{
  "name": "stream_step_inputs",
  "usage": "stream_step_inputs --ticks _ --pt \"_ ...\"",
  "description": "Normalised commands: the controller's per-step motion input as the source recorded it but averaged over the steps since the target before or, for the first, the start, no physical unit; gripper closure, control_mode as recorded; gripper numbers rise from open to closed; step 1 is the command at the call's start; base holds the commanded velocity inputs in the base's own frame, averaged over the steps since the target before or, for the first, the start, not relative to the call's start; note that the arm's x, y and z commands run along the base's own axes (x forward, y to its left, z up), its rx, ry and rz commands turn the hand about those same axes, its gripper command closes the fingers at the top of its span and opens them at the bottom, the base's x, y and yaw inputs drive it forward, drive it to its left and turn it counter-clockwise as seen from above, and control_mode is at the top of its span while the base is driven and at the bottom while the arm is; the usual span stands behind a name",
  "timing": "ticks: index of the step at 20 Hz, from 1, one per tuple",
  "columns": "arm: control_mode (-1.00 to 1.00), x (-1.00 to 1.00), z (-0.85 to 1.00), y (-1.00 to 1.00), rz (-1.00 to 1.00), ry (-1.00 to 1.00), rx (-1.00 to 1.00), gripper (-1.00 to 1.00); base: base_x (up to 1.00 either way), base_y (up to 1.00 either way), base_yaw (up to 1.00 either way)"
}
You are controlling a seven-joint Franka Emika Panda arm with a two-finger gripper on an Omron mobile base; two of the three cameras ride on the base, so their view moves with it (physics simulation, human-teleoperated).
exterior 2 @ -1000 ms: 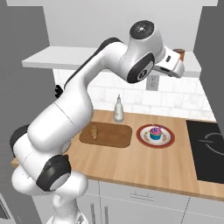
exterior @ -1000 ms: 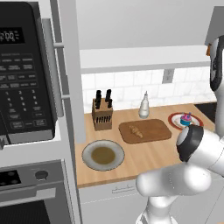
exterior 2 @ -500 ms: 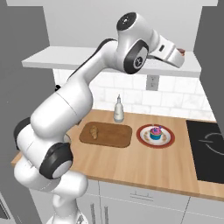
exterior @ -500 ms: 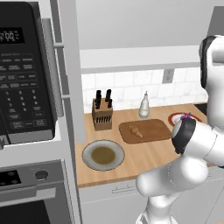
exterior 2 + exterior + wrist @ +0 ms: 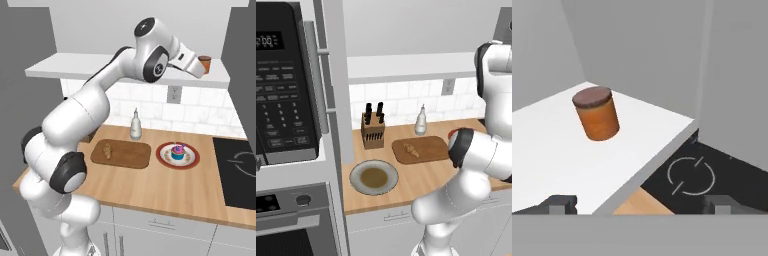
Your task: From the different types of pastries on the counter, select a croissant and place it on the cutting board. Then retrieve a jar of jam from the cabinet and place it alongside the croissant on the cutting board.
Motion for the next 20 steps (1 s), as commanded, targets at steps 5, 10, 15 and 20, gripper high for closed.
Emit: stream_step_inputs --ticks 5,10,15,20 --pt "-1.00 0.63 0.14 -0.08 0.17 0.00 0.20 -1.00 0.00 0.00 0.00" --pt "-1.00 0.06 0.01 -0.03 0.03 0.00 0.02 -1.00 0.00 0.00 0.00" --pt "-1.00 0.17 0.00 -0.08 0.00 0.00 -0.14 -1.00 0.00 0.00 0.00" --pt "-1.00 0.00 0.00 -0.02 0.00 0.01 -0.01 -1.00 0.00 0.00 0.00"
